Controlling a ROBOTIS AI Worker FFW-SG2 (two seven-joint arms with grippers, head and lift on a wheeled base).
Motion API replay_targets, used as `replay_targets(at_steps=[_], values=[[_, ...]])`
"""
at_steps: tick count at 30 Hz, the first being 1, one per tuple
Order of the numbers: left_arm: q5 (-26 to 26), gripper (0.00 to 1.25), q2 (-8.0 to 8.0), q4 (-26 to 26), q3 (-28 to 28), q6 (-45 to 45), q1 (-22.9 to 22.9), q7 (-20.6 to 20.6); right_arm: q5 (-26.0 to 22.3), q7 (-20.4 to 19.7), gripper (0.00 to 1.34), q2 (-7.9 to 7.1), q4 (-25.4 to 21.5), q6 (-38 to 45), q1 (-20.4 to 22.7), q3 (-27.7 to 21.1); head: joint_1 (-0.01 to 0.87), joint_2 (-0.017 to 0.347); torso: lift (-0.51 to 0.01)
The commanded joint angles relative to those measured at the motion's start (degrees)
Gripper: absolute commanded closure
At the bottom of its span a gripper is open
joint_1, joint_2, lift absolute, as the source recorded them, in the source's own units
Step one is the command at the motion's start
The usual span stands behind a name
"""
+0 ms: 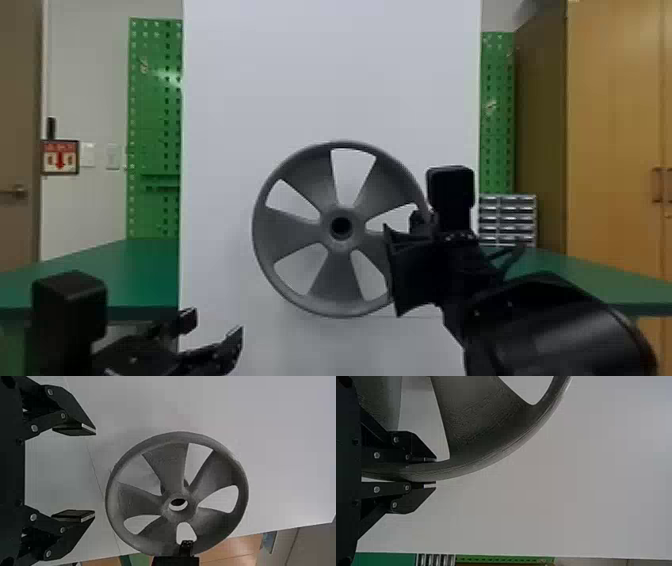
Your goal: Hold the wheel and insert it
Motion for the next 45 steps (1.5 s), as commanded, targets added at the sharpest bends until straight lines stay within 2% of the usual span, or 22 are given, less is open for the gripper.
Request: replay_targets(at_steps=[1, 45], values=[[-0.11, 0.51, 0.0, 0.07, -0.17, 0.0, -0.12, 0.0, 0.04, 0.0, 1.27, 0.04, 0.55, -0.38, -0.23, 0.04, 0.0, 0.0, -0.499], [-0.19, 0.51, 0.0, 0.6, -0.96, 0.0, -0.73, 0.0, 0.22, 0.0, 1.27, 0.12, 5.12, -1.69, -2.87, 0.04, 0.0, 0.0, -0.499]])
